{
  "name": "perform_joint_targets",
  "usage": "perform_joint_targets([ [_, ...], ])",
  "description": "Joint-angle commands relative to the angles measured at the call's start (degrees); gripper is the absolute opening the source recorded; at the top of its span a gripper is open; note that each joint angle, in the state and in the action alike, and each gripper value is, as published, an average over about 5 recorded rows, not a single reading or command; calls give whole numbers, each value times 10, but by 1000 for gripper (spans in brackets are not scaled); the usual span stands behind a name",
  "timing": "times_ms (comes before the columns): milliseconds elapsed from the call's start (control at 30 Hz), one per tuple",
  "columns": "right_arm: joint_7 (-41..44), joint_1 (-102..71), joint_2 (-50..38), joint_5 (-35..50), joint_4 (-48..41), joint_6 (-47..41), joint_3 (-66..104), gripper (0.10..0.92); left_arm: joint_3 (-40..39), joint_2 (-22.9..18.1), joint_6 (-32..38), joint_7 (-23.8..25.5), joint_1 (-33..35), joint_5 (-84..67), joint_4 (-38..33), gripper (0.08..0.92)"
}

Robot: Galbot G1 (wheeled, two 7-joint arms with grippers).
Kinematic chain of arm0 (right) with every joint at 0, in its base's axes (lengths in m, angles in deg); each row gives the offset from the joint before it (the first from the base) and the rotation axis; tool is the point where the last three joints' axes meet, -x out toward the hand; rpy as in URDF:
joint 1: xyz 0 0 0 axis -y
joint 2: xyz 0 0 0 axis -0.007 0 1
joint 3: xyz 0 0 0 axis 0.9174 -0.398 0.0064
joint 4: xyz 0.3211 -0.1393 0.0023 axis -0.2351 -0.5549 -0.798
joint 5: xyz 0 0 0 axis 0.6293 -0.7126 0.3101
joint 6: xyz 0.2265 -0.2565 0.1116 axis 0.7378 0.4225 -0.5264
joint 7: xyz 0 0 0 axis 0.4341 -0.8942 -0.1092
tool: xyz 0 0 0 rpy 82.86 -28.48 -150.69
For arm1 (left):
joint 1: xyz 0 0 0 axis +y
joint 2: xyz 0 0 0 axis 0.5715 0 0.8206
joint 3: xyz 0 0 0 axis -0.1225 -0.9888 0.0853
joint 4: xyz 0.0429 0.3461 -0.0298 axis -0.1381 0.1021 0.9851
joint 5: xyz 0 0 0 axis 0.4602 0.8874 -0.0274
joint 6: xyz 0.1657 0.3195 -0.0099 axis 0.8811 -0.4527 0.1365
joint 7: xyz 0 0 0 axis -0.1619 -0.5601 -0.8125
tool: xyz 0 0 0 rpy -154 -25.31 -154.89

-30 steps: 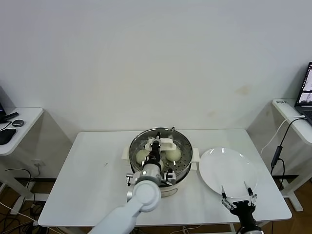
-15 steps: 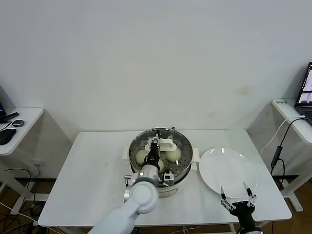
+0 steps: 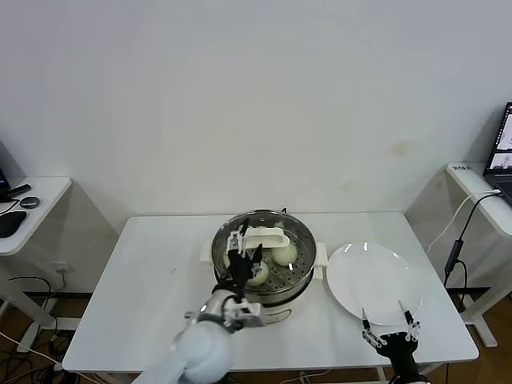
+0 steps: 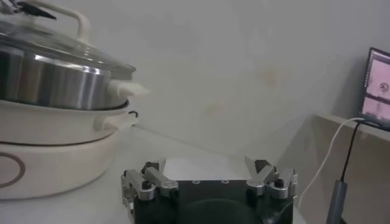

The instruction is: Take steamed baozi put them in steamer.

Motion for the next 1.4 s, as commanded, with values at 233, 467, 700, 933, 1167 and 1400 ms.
perform_joint_targets([
  [233, -7, -15, -14, 70, 6, 10, -25, 823, 428, 9, 305, -166, 465, -659, -164, 823],
  [467, -14, -32, -39, 120, 11, -15, -64, 823, 423, -24, 378, -108, 536, -678, -103, 823],
  [700, -18, -44, -39, 122, 25, -31, -76, 823, 433, -36, 431, -44, 505, -694, -11, 823],
  [933, -22, -53, -38, 121, 30, -30, -78, 823, 437, -32, 431, -33, 496, -686, 19, 823],
  [1167, -21, -61, -34, 121, 35, -31, -79, 823, 432, -27, 429, -25, 486, -676, 28, 823],
  [1400, -19, -69, -34, 120, 42, -31, -76, 823, 426, -24, 428, -21, 476, -673, 37, 823],
])
